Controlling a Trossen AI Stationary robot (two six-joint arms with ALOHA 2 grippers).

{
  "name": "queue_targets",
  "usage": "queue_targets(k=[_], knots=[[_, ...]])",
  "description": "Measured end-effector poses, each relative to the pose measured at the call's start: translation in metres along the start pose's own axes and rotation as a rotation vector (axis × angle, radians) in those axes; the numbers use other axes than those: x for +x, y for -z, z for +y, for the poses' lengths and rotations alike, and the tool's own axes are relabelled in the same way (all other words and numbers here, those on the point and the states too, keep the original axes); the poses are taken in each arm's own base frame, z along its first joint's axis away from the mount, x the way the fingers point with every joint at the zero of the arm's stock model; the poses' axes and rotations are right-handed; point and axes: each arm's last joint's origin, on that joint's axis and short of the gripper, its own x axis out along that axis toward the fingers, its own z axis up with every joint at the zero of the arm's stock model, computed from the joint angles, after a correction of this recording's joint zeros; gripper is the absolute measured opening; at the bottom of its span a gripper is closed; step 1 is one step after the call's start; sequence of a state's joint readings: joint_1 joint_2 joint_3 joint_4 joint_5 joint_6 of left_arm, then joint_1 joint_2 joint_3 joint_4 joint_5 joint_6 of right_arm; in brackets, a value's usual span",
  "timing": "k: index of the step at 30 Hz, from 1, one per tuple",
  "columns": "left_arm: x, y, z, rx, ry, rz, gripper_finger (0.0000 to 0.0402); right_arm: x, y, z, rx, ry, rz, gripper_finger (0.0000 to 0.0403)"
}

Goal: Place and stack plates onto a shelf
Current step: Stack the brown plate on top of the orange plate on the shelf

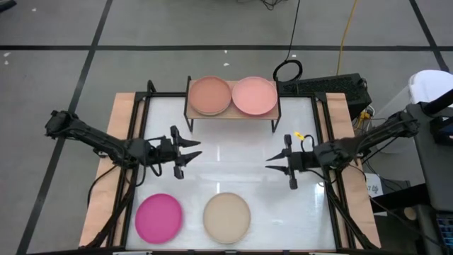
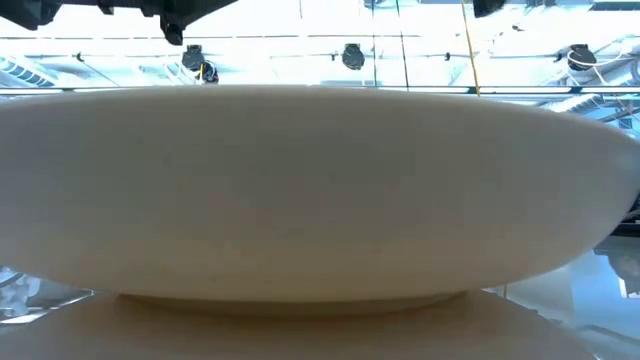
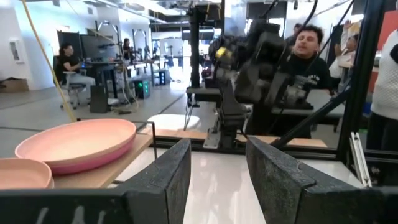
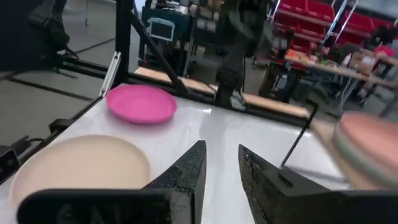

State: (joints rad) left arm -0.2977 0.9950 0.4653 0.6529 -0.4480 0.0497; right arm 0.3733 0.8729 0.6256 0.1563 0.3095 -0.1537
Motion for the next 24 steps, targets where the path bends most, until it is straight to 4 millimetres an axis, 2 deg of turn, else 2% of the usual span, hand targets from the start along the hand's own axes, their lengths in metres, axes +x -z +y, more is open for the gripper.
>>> queue_targets(k=[3, 7, 12, 18, 22, 24], knots=[[0.0, 0.0, 0.0, -0.003, 0.0, 0.0, 0.0161, 0.007, -0.018, 0.001, -0.058, -0.044, -0.016, 0.0088], [0.0, 0.001, 0.0, -0.004, 0.0, 0.006, 0.0161, 0.024, -0.023, 0.009, -0.112, -0.137, -0.005, 0.0098], [0.0, 0.001, 0.0, -0.007, 0.001, 0.014, 0.0161, 0.05, -0.001, 0.023, -0.127, -0.238, 0.101, 0.0109], [0.0, 0.005, 0.0, -0.012, 0.001, 0.045, 0.0161, 0.077, 0.04, 0.044, -0.185, -0.317, 0.276, 0.0117], [0.0, 0.006, 0.0, -0.01, 0.002, 0.054, 0.0161, 0.089, 0.054, 0.06, -0.279, -0.372, 0.325, 0.0128], [0.0, 0.005, 0.0, -0.01, 0.002, 0.053, 0.0161, 0.094, 0.055, 0.066, -0.306, -0.385, 0.334, 0.0138]])
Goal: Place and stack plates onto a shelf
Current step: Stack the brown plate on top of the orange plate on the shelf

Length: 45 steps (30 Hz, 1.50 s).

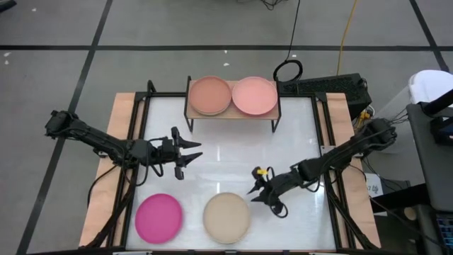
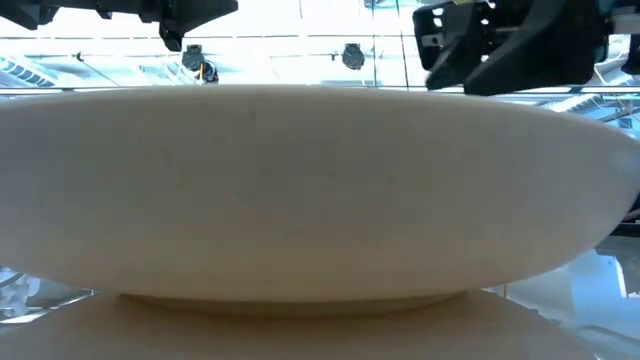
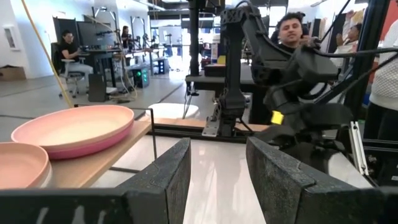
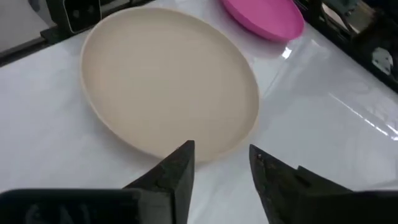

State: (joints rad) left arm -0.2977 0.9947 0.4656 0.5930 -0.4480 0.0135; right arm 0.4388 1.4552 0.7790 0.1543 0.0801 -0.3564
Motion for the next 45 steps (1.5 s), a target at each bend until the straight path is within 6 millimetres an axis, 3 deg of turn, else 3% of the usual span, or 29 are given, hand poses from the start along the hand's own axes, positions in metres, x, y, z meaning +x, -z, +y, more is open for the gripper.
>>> queue_targets(k=[6, 15, 21, 29, 34, 43, 45], knots=[[0.0, 0.0, 0.0, -0.007, 0.0, 0.001, 0.0161, 0.014, -0.011, 0.012, -0.048, -0.041, 0.002, 0.0177], [0.0, 0.003, 0.0, -0.013, 0.0, 0.027, 0.0161, 0.031, -0.013, 0.046, -0.113, -0.095, -0.026, 0.0229], [0.0, 0.003, 0.0, -0.02, 0.0, 0.027, 0.0161, 0.054, -0.002, 0.063, -0.156, -0.067, -0.002, 0.0235], [0.0, 0.005, 0.0, -0.025, -0.002, 0.047, 0.0161, 0.072, 0.006, 0.069, -0.172, -0.084, 0.057, 0.0231], [0.0, 0.006, 0.0, -0.027, -0.002, 0.055, 0.0161, 0.074, 0.01, 0.07, -0.179, -0.092, 0.079, 0.0194], [0.0, 0.006, 0.0, -0.039, -0.003, 0.059, 0.0161, 0.073, 0.01, 0.069, -0.24, -0.096, 0.086, 0.0031], [0.0, 0.006, 0.0, -0.039, -0.003, 0.06, 0.0161, 0.073, 0.009, 0.068, -0.24, -0.086, 0.084, 0.001]])
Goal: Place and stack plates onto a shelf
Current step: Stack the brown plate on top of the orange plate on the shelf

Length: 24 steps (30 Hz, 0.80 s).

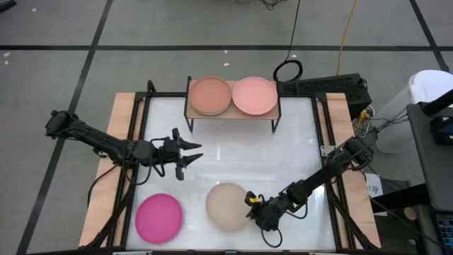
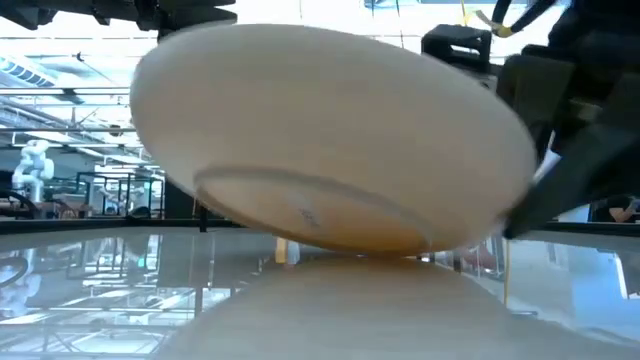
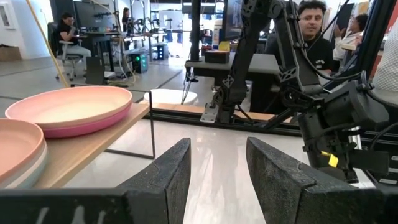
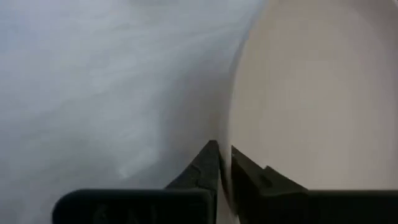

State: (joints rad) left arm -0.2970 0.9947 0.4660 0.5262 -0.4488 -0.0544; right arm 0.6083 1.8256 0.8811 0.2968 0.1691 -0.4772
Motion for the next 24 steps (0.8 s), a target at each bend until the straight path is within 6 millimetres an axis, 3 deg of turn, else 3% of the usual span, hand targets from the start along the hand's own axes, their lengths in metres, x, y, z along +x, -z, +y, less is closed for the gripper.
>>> queue_targets(k=[5, 10, 19, 24], knots=[[0.0, 0.0, 0.0, 0.0, 0.0, 0.0, 0.0161, -0.002, 0.002, -0.001, 0.031, 0.064, 0.051, 0.0006], [0.0, 0.0, 0.0, 0.0, 0.0, 0.0, 0.0161, -0.024, -0.004, -0.016, 0.056, 0.191, 0.103, 0.0003], [0.0, 0.0, 0.0, -0.002, 0.0, -0.001, 0.0161, -0.114, -0.013, -0.087, 0.068, 0.62, 0.15, 0.0001], [0.0, 0.0, 0.0, -0.008, 0.0, -0.001, 0.0161, -0.163, 0.003, -0.134, 0.127, 0.833, 0.163, 0.0001]])
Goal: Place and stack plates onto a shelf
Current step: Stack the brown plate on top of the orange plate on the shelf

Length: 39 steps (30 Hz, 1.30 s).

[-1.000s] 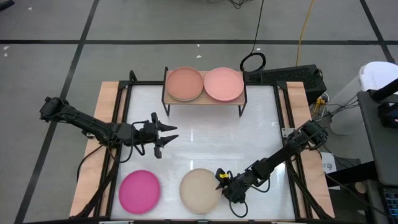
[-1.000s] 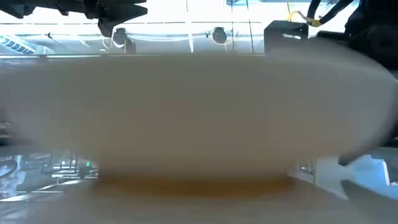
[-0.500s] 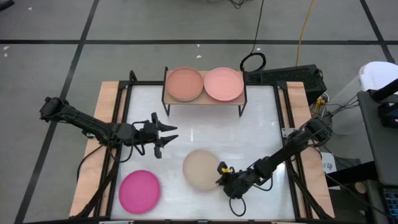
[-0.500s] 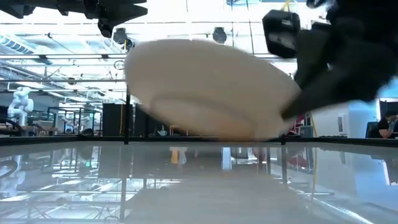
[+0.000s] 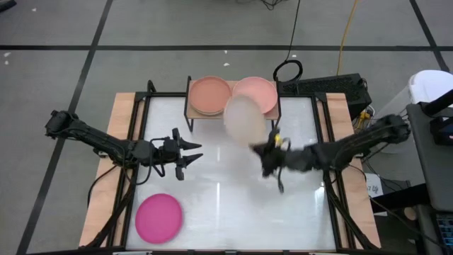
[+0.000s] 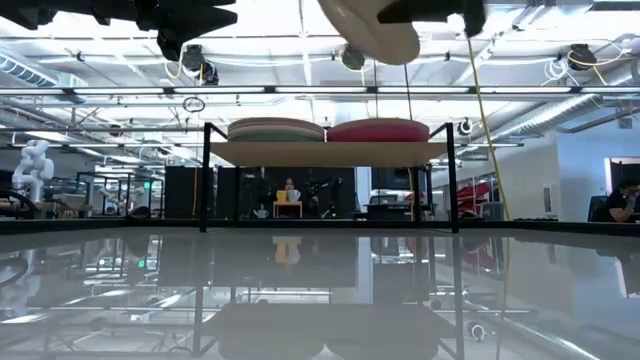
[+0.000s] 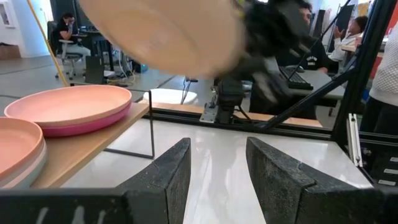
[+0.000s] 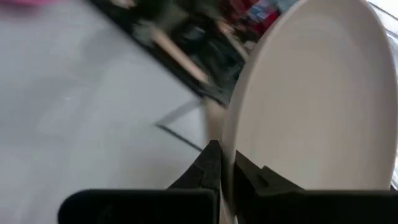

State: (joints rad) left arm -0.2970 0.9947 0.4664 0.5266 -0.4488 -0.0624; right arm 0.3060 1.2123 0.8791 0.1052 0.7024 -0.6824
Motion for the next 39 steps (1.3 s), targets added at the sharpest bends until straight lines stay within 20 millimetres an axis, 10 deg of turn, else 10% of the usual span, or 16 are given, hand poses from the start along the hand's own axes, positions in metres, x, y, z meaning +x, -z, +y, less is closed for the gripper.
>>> queue_targets(k=[12, 29, 39], knots=[[0.0, 0.0, 0.0, 0.004, 0.0, 0.0, 0.0161, 0.019, 0.073, -0.101, 0.341, 0.016, -0.002, 0.0], [0.001, 0.001, 0.002, 0.003, -0.013, 0.008, 0.0161, 0.045, 0.114, -0.097, 0.381, -0.056, 0.231, 0.0031], [0.001, 0.003, 0.003, -0.004, -0.014, 0.034, 0.0161, 0.043, 0.115, -0.099, 0.386, 0.011, 0.277, 0.0125]])
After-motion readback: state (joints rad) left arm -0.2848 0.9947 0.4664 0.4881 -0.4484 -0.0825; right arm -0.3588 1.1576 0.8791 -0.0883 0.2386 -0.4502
